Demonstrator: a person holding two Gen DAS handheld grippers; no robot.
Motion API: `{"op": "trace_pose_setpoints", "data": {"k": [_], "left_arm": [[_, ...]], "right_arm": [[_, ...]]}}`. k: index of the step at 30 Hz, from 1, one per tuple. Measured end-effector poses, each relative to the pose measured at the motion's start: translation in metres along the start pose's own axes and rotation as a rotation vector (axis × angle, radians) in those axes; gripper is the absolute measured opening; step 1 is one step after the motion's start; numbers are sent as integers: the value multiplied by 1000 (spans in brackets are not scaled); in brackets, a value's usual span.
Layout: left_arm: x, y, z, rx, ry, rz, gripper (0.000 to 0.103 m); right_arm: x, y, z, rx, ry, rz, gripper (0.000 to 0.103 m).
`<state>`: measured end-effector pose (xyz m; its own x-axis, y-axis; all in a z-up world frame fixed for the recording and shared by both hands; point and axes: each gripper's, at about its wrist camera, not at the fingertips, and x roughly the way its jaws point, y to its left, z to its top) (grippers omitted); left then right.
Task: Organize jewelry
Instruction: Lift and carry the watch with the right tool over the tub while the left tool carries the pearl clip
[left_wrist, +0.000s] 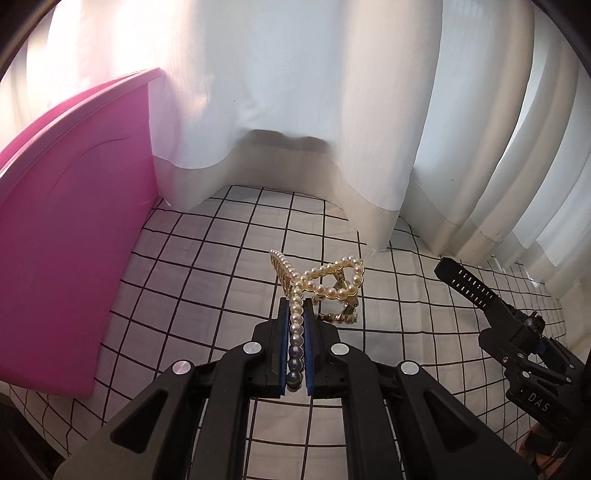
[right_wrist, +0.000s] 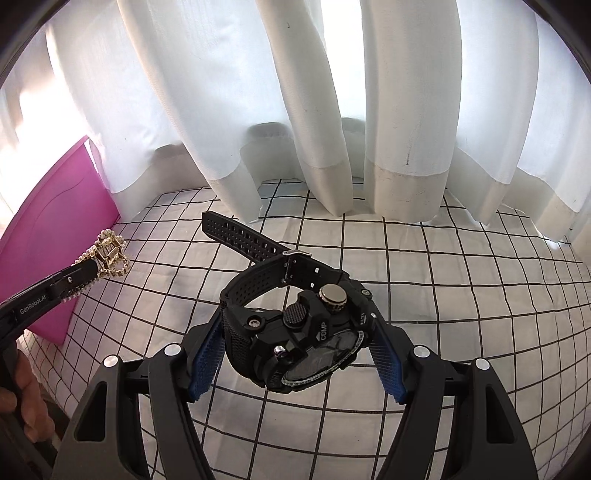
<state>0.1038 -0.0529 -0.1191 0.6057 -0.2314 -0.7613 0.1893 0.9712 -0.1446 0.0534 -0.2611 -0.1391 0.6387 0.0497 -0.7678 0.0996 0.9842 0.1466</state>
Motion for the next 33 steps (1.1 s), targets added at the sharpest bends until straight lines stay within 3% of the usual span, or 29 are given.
{"op": "trace_pose_setpoints", "data": {"k": [14, 25, 33], "left_arm": [[-72, 26, 3, -40, -89, 31, 7], [-138, 57, 28, -99, -210, 37, 7], [-188, 105, 53, -140, -307, 89, 7]], "right_arm": [[-59, 40, 17, -94, -74, 71, 68], [-97, 101, 49, -196, -173, 159, 68], [-111, 168, 78, -296, -238, 238, 68]]}}
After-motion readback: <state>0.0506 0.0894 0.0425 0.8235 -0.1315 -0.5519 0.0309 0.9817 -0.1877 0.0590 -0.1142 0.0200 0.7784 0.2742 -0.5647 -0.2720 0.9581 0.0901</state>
